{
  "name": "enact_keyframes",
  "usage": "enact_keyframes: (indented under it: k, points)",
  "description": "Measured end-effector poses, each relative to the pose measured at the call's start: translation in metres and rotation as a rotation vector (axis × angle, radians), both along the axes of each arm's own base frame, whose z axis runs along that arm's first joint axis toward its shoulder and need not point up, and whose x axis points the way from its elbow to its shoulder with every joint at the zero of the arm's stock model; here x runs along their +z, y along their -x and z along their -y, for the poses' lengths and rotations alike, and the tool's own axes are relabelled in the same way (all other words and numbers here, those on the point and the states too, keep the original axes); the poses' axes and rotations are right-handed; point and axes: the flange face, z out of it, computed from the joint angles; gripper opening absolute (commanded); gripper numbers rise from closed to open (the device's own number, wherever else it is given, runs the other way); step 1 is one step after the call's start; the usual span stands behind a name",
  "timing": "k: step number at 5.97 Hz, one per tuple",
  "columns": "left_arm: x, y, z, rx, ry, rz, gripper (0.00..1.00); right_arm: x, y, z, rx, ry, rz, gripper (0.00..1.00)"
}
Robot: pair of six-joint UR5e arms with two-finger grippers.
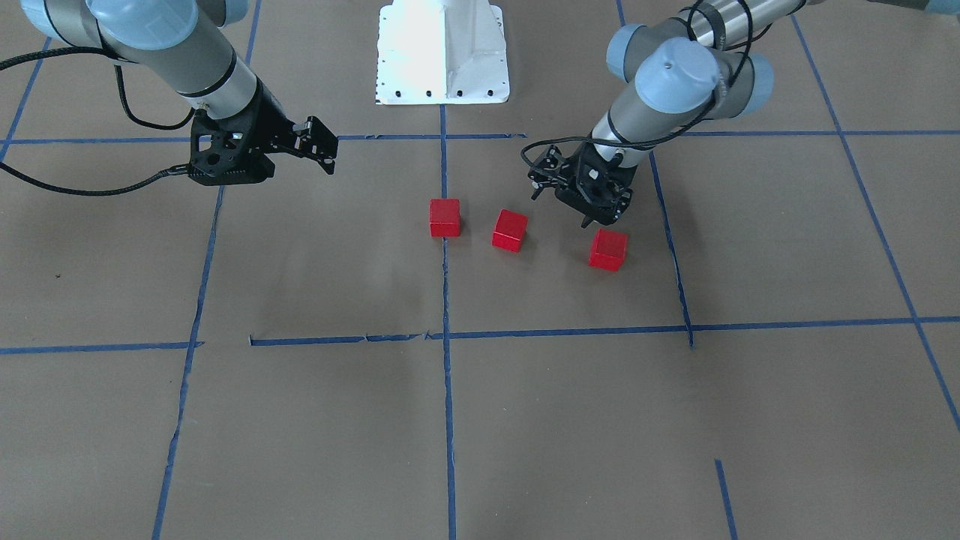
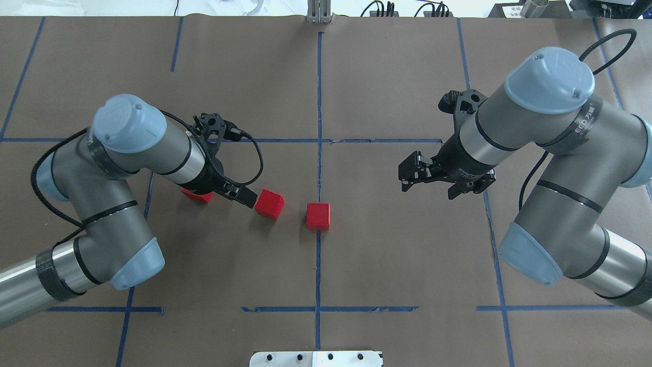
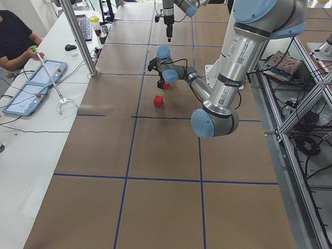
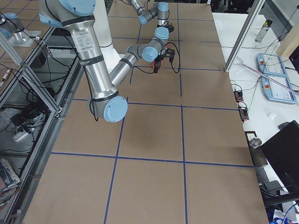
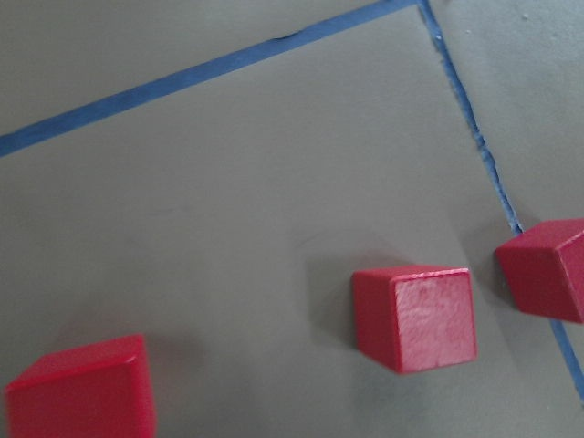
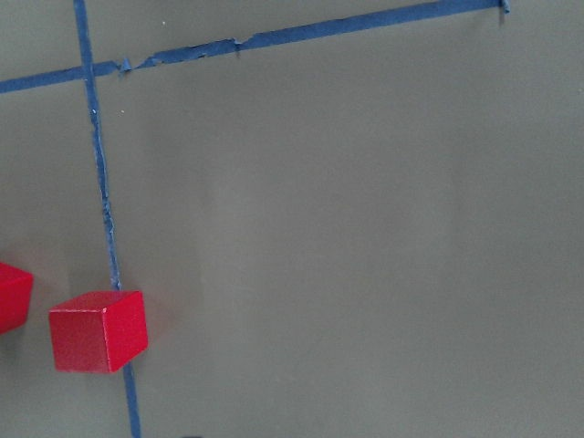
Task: Form red blocks into L shape at center
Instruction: 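Grasp the red cube nearest the center cube with the left gripper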
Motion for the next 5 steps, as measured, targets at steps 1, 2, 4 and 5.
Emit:
enact_keyframes:
  k: [1,2,4,5]
  points:
    - [-0.008,-0.020,-0.012,-0.035,0.018,0.007,1.00,0.001,-0.001,0.000,0.003,-0.002,-0.003,1.00]
    - [-0.015,-0.043,-0.020,-0.084,0.018,0.025,1.00,0.002,-0.001,-0.001,0.004,-0.002,-0.004,1.00]
    - [-0.024,-0.068,-0.020,-0.141,-0.005,0.058,0.96,0.002,-0.002,-0.001,0.005,-0.002,-0.004,1.00]
    - [-0.024,-0.074,-0.016,-0.164,-0.020,0.072,0.87,0.002,-0.002,-0.001,0.005,-0.001,-0.004,1.00]
